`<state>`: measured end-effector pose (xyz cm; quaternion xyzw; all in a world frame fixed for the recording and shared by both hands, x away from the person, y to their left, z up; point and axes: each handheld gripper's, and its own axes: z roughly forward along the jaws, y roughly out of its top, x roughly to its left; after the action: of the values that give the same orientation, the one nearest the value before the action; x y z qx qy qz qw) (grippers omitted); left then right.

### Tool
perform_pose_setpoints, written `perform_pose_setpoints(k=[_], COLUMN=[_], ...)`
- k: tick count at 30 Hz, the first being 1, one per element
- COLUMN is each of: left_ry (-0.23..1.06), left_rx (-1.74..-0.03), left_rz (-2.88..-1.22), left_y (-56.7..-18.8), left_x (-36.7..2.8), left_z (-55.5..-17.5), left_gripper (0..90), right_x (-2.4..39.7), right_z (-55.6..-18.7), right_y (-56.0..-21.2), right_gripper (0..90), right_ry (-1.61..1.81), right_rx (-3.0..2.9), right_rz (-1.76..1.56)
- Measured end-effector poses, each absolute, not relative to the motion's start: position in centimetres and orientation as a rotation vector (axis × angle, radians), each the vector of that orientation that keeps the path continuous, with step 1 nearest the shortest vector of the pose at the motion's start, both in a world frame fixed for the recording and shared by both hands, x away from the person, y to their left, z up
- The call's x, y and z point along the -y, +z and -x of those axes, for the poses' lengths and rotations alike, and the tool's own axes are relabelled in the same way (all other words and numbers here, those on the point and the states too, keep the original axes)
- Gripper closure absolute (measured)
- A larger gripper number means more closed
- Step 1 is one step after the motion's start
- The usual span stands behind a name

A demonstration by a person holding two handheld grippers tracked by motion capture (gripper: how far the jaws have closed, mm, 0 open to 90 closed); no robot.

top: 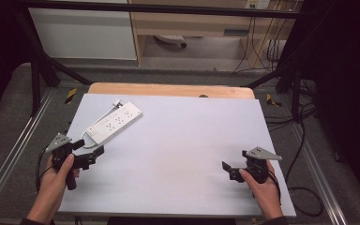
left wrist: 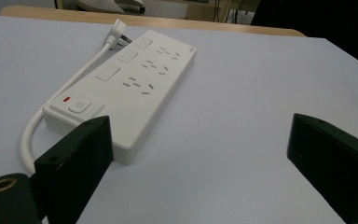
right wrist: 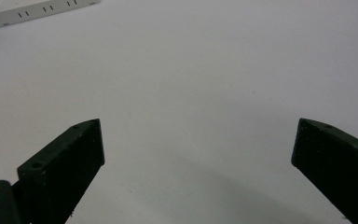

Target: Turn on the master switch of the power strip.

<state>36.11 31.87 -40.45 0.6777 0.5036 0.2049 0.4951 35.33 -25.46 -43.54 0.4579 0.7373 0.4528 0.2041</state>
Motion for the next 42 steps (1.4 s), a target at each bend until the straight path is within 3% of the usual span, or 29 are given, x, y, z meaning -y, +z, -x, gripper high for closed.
perform_pose_setpoints(k=[29,42], left_ry=[0.544,0.559], left_rx=[-1.15,-1.216], left_rz=[-1.699,-1.691], left_y=[-41.6,-43.3], left_x=[-32.7,-34.1], left_z=[-32.3,-31.4], left_gripper=[7.1,8.3], right_x=[25.4,25.8], right_z=[-35.2,-35.1], right_y=[-43.5,-43.8], right_gripper=[2.9,3.1], right_ry=[1.26,1.207], right_rx=[-2.055,-2.053], right_rz=[-1.278,-1.286])
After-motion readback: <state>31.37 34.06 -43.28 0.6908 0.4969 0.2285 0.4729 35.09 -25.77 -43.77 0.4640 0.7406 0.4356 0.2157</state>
